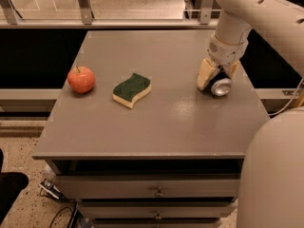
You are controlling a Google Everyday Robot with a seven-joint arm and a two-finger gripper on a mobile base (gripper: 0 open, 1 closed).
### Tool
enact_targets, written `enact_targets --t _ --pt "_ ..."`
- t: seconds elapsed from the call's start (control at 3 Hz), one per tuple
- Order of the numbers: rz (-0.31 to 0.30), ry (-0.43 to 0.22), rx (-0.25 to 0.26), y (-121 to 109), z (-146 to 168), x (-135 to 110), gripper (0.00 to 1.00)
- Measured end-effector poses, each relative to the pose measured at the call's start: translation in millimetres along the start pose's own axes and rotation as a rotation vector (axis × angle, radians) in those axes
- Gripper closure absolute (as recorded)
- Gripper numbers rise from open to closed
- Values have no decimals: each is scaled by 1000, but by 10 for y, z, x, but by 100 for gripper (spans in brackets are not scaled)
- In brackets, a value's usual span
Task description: Place pepsi can upright
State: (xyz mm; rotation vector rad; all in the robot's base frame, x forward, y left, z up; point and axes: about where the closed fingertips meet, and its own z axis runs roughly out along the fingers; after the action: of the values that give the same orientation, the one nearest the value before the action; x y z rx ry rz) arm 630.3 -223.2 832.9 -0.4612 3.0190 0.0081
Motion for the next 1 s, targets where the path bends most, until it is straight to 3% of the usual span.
enact_targets --t 0.67,1.0 --pt "-1 -5 0 4 12 -25 87" --pt "-1 -5 0 4 11 -25 100"
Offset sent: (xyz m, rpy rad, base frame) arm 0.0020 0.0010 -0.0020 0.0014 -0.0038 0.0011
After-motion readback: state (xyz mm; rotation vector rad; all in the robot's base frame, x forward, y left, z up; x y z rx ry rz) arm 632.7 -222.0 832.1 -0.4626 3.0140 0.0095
